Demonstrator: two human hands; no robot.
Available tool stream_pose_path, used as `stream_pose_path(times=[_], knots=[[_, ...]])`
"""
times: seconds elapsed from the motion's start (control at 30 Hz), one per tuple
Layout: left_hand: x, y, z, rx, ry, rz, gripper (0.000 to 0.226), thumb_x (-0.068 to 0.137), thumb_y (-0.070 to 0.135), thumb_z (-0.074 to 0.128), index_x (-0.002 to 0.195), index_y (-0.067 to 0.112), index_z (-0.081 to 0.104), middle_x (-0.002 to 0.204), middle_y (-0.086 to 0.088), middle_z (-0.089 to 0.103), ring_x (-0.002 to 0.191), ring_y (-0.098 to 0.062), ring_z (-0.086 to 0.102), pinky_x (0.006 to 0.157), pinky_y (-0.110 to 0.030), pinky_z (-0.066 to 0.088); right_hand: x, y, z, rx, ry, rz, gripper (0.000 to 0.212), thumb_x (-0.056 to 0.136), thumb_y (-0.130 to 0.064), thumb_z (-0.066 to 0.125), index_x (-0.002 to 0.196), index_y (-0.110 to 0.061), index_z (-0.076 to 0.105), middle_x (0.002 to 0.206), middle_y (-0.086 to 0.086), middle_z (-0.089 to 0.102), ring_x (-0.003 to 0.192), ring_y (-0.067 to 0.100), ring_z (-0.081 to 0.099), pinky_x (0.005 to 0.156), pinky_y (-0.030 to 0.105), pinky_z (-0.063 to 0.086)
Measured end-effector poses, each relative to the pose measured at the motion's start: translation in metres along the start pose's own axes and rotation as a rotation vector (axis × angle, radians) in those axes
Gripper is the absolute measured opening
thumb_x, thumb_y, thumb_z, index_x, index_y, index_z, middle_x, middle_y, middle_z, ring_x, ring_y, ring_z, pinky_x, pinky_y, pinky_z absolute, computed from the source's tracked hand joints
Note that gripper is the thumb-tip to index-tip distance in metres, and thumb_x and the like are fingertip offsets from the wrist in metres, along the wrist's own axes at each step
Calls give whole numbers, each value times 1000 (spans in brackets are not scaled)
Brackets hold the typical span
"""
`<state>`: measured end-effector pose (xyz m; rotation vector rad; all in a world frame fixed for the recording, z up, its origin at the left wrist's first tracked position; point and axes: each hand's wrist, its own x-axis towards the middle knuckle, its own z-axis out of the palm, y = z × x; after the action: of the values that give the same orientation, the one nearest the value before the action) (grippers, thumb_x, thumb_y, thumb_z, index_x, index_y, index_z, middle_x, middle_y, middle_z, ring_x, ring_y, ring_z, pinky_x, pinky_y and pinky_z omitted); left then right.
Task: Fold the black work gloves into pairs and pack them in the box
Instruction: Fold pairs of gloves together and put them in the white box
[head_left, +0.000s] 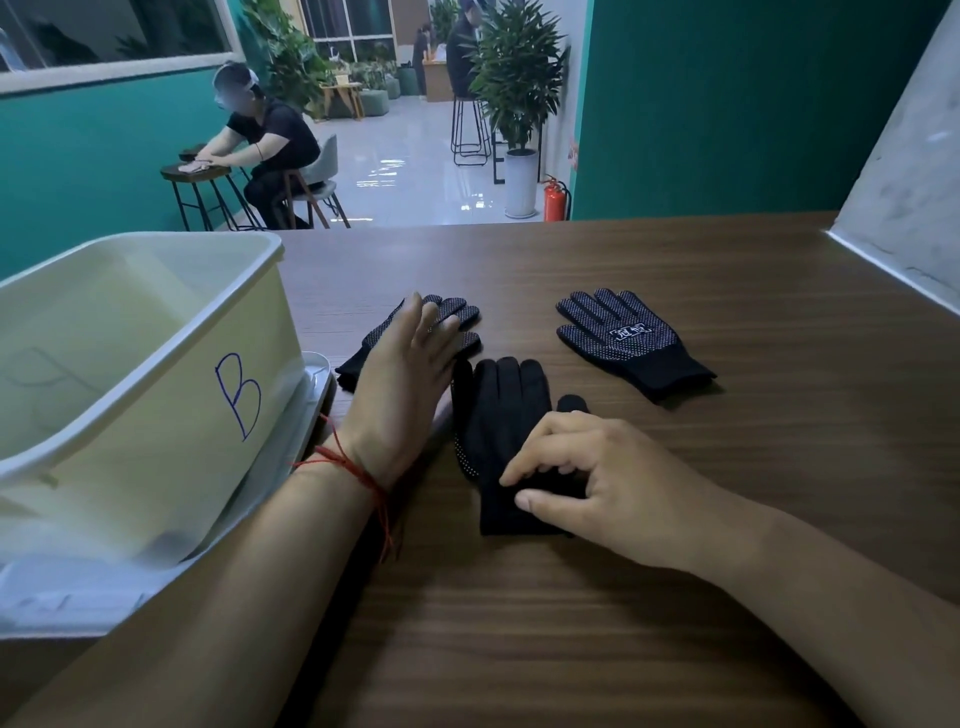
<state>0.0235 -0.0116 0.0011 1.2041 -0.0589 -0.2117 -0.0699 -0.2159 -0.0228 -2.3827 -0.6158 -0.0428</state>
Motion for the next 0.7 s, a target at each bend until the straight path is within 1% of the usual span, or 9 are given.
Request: stream_pose_path(times=[0.1,0.17,0.2,0.27,0.33,0.37,0.43,0.57,0.7], knots=[[1,-4,-7,264,81,131,42,106,52,44,141,34,57,150,3,60,137,-9,54,124,-42,34,0,-1,-2,12,4,-10,12,95,-39,79,106,-41,80,107,-22,66,104,8,62,87,21,48],[3,-6,-14,523,122,249,32,97,49,54,125,38,63,132,9,69,124,-3,62,115,-40,45,0,-2,-4,3,-10,-29,15,93,-47,78,108,-42,79,110,-22,66,106,8,62,88,25,50],[3,-7,-16,610,116,294,25,97,40,58,121,34,66,122,10,72,113,-1,66,107,-36,51,0,-2,-4,-3,-19,-35,19,92,-52,78,109,-43,79,111,-21,66,108,7,62,90,27,51],[1,-9,-20,865,49,410,16,99,16,64,108,26,72,100,12,74,89,1,67,87,-23,54,-1,-2,-6,-14,-40,-37,24,89,-56,79,110,-44,78,113,-22,64,111,6,61,92,27,51],[-3,-9,-22,1128,-41,549,23,91,0,65,96,21,75,90,10,71,82,-5,65,79,-20,51,-3,-3,-7,-29,-52,-43,25,87,-55,81,110,-44,78,114,-24,63,112,5,60,92,25,50],[-5,-7,-24,1177,-105,578,26,88,-4,64,93,19,74,89,9,70,80,-6,65,76,-21,51,-3,-3,-8,-35,-48,-49,25,87,-54,82,109,-43,78,114,-25,63,112,5,60,92,24,50],[-9,2,-30,1200,-268,502,31,82,-10,62,91,18,73,85,10,66,74,-4,64,67,-13,45,-2,-4,-8,-34,-35,-61,20,89,-50,82,107,-41,80,112,-25,64,111,5,61,92,23,50],[-14,19,-41,1339,-531,333,37,79,-2,70,95,31,72,103,11,62,96,-10,63,75,-8,42,-1,-2,-9,-81,-18,-106,15,91,-46,79,103,-37,81,110,-24,67,108,6,64,94,29,51],[-16,22,-45,1330,-523,329,27,83,11,84,91,37,77,109,12,65,101,-6,64,78,-6,40,-2,-2,-10,-110,-35,-106,21,89,-53,79,105,-40,80,113,-27,66,109,5,64,98,36,51]])
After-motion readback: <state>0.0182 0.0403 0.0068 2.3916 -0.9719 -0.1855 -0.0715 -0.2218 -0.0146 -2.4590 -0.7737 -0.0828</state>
